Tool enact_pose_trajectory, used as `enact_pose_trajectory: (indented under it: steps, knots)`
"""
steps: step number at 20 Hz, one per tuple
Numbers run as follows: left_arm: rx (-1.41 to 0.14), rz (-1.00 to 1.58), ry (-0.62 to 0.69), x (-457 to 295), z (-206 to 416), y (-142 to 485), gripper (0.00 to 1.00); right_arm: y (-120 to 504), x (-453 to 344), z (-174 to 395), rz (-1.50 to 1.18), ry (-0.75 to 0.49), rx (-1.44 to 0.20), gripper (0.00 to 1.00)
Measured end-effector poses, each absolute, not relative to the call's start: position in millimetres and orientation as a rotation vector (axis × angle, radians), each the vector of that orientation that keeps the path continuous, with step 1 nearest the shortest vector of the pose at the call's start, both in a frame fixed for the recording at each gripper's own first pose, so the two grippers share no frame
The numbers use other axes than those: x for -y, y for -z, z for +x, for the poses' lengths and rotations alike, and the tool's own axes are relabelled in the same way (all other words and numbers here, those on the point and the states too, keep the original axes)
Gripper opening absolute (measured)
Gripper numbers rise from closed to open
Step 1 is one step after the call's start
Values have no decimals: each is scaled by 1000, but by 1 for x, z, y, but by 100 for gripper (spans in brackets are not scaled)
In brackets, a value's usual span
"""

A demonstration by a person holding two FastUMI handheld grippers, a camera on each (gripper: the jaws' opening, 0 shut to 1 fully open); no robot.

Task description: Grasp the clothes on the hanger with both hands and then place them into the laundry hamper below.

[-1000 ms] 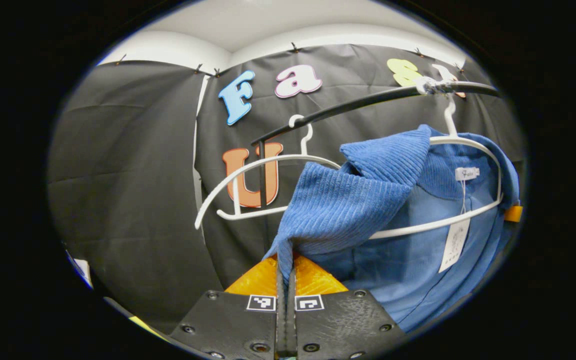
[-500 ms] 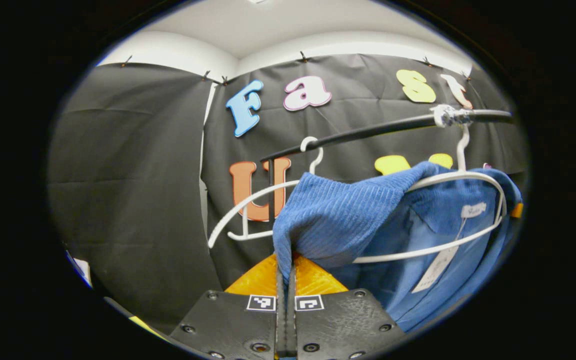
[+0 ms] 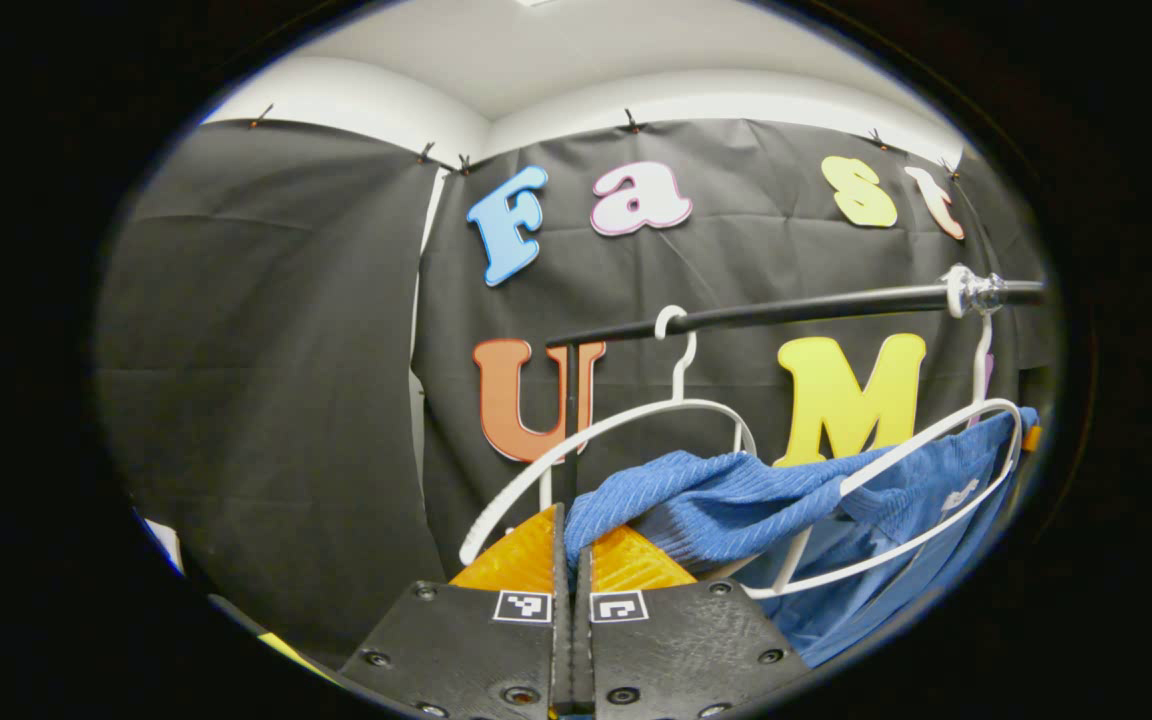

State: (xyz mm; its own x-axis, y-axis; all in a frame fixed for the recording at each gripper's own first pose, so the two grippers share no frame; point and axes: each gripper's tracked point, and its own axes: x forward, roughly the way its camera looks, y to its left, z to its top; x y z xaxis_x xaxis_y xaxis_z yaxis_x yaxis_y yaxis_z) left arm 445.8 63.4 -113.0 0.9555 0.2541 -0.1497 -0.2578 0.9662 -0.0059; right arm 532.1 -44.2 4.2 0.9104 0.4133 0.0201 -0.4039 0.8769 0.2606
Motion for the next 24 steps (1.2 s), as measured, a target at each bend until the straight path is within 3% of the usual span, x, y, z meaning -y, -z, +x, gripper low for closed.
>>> enact_pose_trajectory:
  steps: [9,11,12,15,16,24]
  knots:
    - [-280,-148,-260,-67,434,184,0,51,40,538,262,-412,-161,6]
    - [-307,-136,-256,-61,426,197,0,72,40,534,272,-407,-207,6]
    - [-319,-125,-255,-59,422,205,5,82,41,531,271,-403,-226,6]
    - [-363,-94,-248,-51,411,226,5,110,43,524,268,-388,-273,6]
    - [-378,-84,-245,-49,407,233,0,120,43,520,267,-384,-291,6]
    - [-467,-4,-179,-13,374,258,0,158,10,477,200,-444,-367,6]
